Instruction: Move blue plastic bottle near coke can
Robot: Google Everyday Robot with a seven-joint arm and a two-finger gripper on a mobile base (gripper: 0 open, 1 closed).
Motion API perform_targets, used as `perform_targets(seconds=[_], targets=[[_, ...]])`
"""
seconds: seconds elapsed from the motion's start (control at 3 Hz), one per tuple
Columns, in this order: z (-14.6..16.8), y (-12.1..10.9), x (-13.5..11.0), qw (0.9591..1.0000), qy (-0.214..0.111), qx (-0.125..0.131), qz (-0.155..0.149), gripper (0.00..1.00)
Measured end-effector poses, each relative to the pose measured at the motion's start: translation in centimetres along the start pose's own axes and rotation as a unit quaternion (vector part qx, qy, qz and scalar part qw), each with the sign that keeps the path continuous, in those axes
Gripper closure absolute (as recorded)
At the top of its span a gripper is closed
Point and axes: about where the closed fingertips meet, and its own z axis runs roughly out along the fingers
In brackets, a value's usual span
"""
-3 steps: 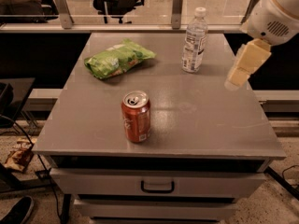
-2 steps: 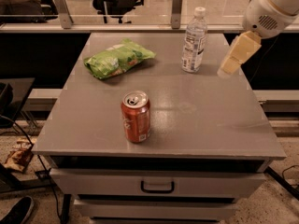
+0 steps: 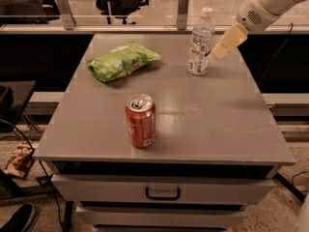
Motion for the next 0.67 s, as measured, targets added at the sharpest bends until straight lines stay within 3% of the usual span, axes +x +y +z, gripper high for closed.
perform_targets(seconds=[0.67], targets=[[4.0, -2.1, -2.3, 0.9989, -0.035, -0.01, 0.028, 0.0]])
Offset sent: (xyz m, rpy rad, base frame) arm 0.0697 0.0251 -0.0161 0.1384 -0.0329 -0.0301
